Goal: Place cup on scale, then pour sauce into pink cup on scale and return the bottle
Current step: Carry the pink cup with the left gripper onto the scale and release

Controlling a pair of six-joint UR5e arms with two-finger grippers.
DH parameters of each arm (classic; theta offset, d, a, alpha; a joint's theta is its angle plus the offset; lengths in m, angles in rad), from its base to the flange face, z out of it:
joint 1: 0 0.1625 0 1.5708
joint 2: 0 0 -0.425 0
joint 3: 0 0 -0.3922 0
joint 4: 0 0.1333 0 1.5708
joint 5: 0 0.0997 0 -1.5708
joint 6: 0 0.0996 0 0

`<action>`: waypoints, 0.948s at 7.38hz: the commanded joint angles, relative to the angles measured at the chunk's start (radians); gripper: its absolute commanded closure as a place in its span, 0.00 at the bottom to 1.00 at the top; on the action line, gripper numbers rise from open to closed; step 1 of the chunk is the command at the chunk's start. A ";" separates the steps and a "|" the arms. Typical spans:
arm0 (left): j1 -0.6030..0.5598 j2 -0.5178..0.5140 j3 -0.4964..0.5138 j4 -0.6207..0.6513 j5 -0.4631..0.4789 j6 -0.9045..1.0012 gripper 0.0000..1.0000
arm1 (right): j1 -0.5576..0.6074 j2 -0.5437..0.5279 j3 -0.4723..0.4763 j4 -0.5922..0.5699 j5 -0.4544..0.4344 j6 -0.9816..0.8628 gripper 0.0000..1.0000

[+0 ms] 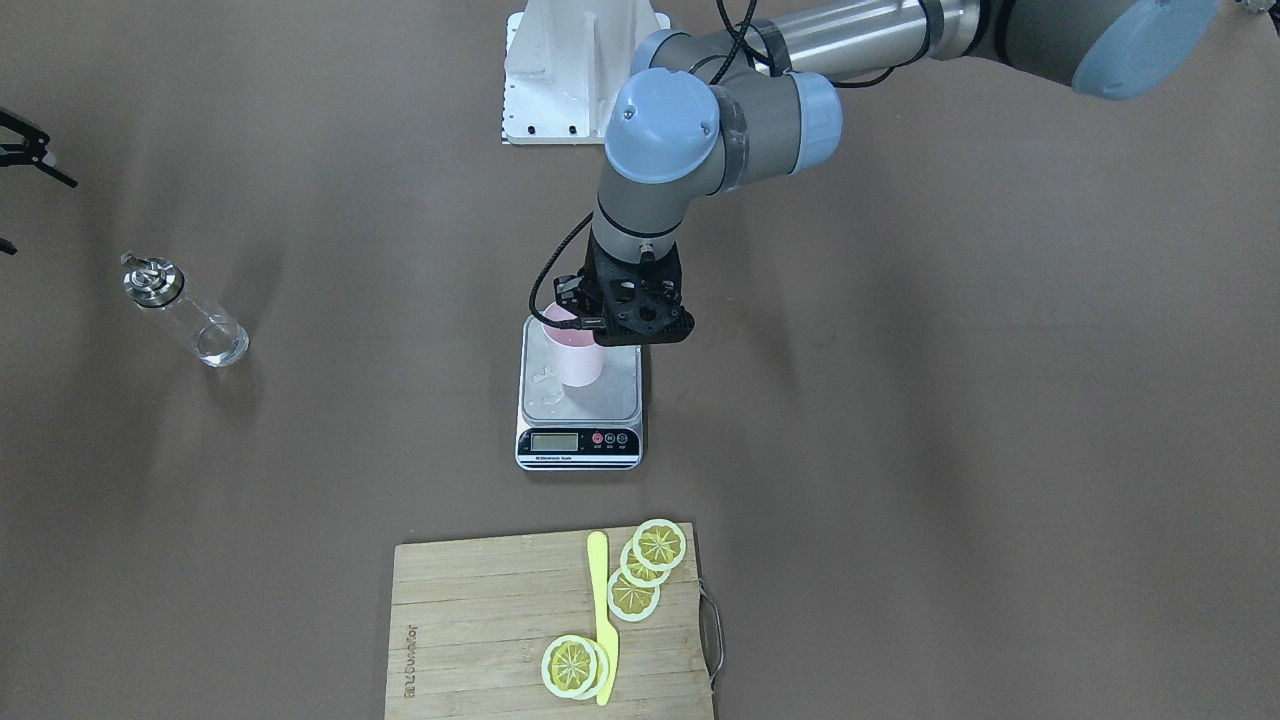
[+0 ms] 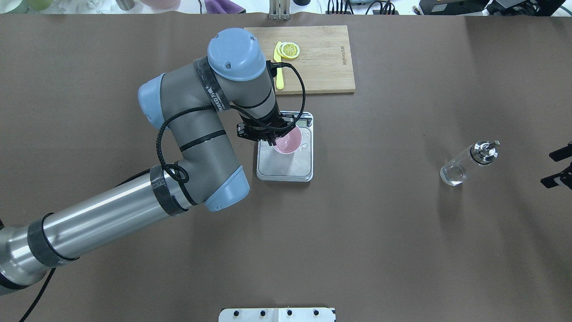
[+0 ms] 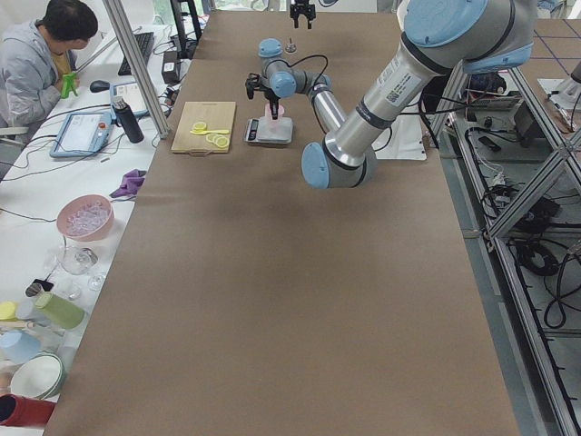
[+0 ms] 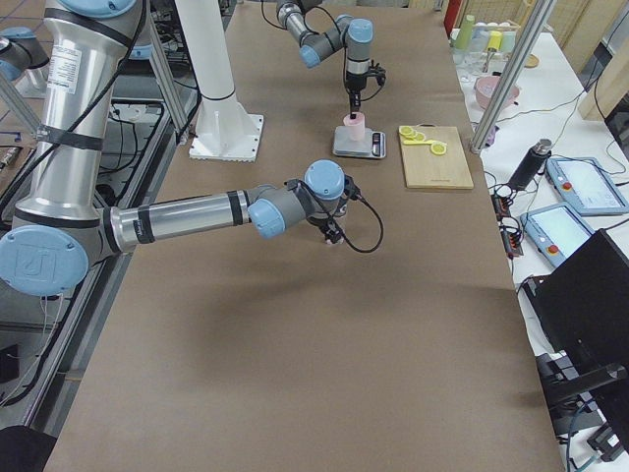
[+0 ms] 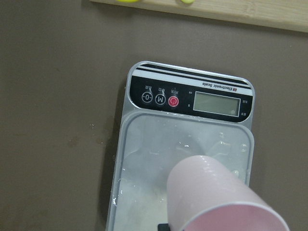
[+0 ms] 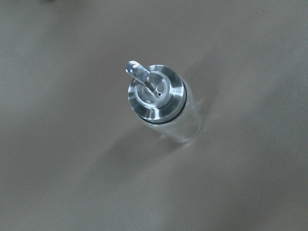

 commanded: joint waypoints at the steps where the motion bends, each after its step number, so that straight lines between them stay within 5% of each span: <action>1: 0.000 -0.002 0.017 -0.008 -0.001 0.000 1.00 | -0.029 0.006 -0.003 0.000 -0.003 -0.002 0.08; 2: 0.000 -0.002 0.020 -0.012 -0.001 0.000 1.00 | -0.037 0.006 -0.003 0.000 -0.002 -0.006 0.13; 3: 0.000 -0.001 0.020 -0.012 0.000 0.006 0.22 | -0.042 0.006 -0.003 0.002 -0.002 -0.006 0.12; 4: -0.002 -0.002 0.018 -0.012 0.011 0.008 0.02 | -0.046 0.007 -0.003 0.003 -0.002 -0.006 0.10; 5: -0.017 -0.002 0.012 -0.010 0.006 0.014 0.02 | -0.051 0.010 -0.003 0.008 -0.005 -0.009 0.04; 7: -0.070 0.027 -0.070 0.042 -0.023 0.031 0.02 | -0.058 0.012 -0.081 0.212 -0.061 0.004 0.01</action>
